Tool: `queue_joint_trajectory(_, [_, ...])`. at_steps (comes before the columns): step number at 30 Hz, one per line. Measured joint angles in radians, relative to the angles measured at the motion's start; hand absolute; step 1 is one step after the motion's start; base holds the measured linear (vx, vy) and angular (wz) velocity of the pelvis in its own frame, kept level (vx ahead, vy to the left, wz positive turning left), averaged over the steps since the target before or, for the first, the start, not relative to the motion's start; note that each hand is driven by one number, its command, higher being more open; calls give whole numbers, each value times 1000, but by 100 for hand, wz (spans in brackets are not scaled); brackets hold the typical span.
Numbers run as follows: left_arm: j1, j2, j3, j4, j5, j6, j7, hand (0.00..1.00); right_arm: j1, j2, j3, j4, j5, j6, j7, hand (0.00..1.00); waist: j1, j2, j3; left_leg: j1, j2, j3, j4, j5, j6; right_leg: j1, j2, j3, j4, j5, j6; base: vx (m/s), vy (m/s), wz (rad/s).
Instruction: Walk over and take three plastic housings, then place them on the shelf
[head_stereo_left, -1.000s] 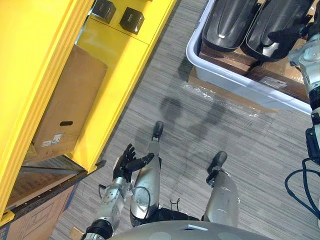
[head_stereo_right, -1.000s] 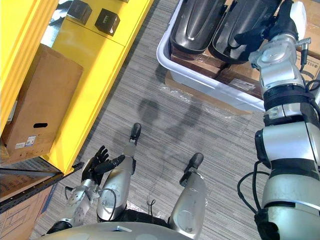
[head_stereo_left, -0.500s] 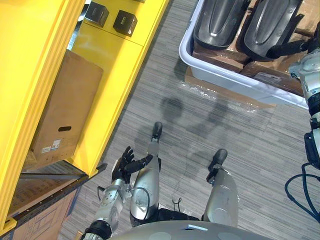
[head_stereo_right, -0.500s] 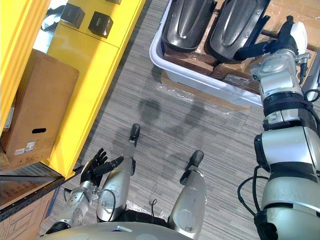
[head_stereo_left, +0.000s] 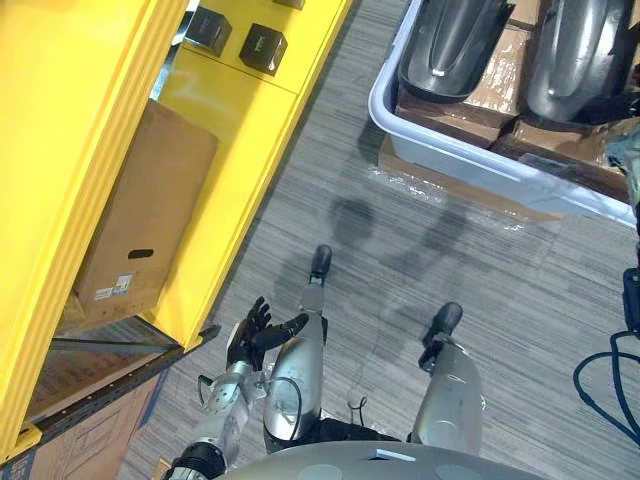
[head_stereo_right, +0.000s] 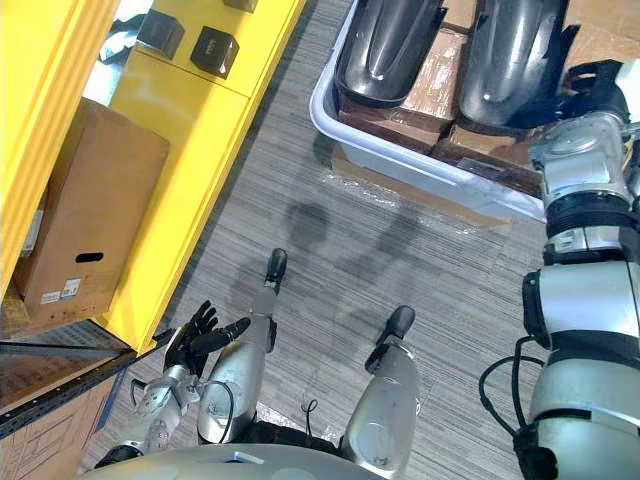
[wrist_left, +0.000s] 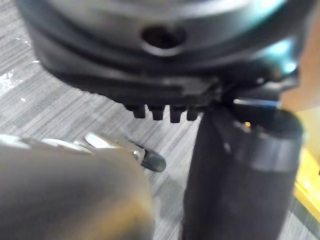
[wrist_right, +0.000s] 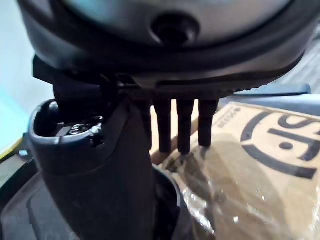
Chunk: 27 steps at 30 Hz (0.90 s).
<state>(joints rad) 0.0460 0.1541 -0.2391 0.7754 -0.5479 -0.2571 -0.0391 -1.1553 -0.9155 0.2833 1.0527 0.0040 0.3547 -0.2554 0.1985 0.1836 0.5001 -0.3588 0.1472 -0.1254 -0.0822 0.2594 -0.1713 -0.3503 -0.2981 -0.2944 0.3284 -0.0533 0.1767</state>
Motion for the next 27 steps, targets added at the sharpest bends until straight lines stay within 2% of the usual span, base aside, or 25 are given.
queue_joint_trajectory(4, [0, -1, -17, 1, 7, -8, 19, 100, 4, 5, -20, 24, 14, 32, 0, 0, -6, 12, -8, 0, 0, -1, 0, 1, 0, -1, 0, -1, 3, -1, -1, -11, -67, 0])
queue_joint_trajectory(8, [1, -8, -35, -22, 10, -23, 60, 100, 9, 10, -50, 31, 48, 28, -17, 0, -9, 18, -12, 2, 0, -1, 4, 2, 0, 2, 0, 0, 4, -1, -1, -14, -62, 0])
queue_joint_trajectory(12, [11, -39, -40, -75, 10, -21, 104, 100, 26, 43, -79, 37, 57, 32, -33, 0, -10, 18, -12, 27, 0, 9, 6, 2, 0, 18, -2, 10, 8, -2, -2, -23, -56, -5])
queue_joint_trajectory(16, [40, -41, -40, -144, 11, -24, 106, 100, 45, 73, -98, 36, 57, 31, -46, 0, -13, 18, -12, 61, -2, 21, 0, 1, 0, 28, -8, 23, 28, -14, -3, -36, -44, -7])
queue_joint_trajectory(20, [73, -42, -40, -171, 17, -24, 120, 100, 54, 110, -118, 36, 62, 31, -82, 0, -33, 16, -11, 90, -8, 24, 0, -1, 1, 52, -16, 26, 35, -21, -3, -26, -38, 0])
queue_joint_trajectory(24, [125, -43, -32, -259, 4, -24, 105, 100, 90, 113, -166, 10, 59, -8, -121, 0, -40, 11, -7, 111, -12, 34, -1, -4, 0, 71, -19, 31, 33, -22, -1, -8, -33, -3])
queue_joint_trajectory(27, [158, -47, 5, -360, 5, -25, 101, 100, 138, 138, -229, -71, 39, -43, -159, 0, -62, -11, 2, 144, -12, 40, -2, -12, 2, 109, -18, 29, 15, -20, 1, 10, -33, -4])
